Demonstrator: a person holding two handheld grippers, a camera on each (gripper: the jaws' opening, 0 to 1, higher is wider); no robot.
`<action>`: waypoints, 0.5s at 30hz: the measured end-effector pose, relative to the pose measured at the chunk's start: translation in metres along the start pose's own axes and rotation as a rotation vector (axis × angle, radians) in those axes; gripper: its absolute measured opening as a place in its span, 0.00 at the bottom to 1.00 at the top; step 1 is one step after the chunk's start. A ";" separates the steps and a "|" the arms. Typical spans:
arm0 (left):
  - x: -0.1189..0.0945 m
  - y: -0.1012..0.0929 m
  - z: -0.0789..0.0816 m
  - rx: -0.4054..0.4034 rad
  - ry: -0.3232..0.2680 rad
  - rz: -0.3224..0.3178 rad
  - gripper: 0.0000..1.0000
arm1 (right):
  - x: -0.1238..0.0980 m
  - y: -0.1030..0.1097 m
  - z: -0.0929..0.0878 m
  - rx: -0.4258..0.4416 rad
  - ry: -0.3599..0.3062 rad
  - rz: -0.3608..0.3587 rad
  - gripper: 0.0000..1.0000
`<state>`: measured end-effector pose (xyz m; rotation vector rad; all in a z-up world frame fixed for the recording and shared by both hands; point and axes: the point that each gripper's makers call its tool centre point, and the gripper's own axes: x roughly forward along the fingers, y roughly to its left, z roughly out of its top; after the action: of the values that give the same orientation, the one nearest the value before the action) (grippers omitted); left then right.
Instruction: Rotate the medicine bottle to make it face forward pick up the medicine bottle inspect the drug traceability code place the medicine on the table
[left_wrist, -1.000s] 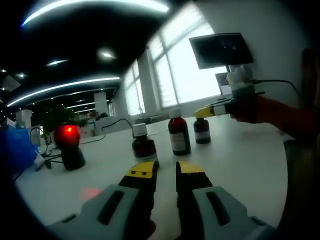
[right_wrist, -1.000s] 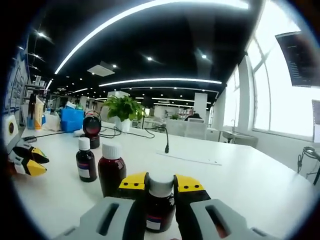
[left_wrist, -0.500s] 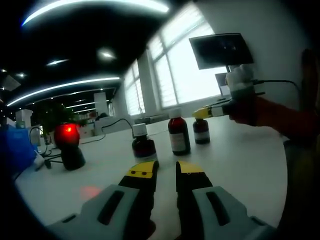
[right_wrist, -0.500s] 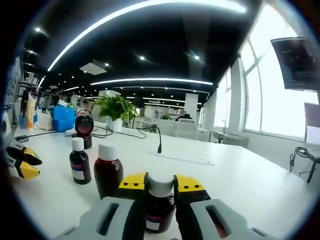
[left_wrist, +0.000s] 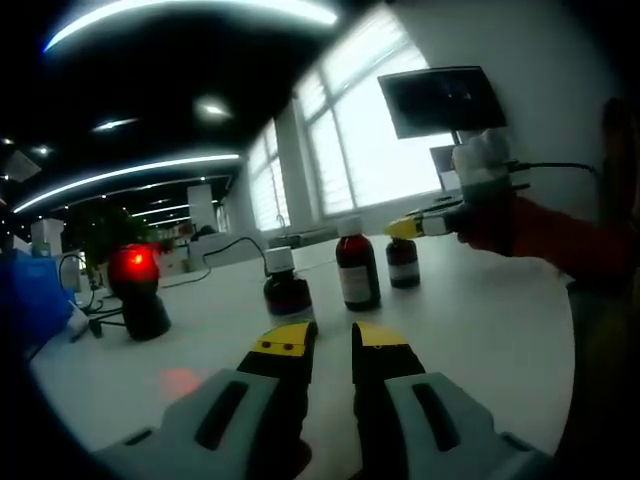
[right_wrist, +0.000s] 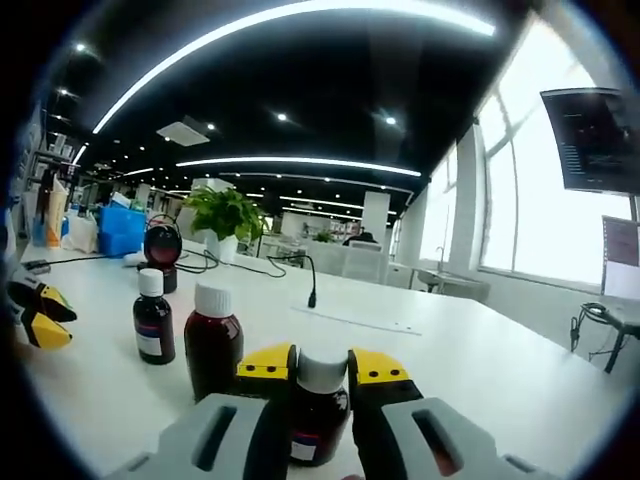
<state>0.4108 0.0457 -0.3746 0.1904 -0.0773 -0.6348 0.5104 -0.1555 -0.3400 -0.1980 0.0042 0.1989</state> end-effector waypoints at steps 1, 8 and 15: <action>0.000 0.000 0.000 0.000 0.000 0.000 0.08 | -0.001 0.000 0.000 0.000 -0.001 0.002 0.17; 0.000 0.000 0.000 0.001 0.001 0.000 0.08 | -0.008 -0.005 0.014 0.077 -0.054 0.068 0.22; 0.000 0.000 0.000 0.004 0.003 -0.001 0.08 | -0.010 -0.002 0.021 0.149 -0.086 0.202 0.23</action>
<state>0.4107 0.0457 -0.3747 0.1950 -0.0758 -0.6352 0.5011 -0.1551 -0.3192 -0.0403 -0.0469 0.4073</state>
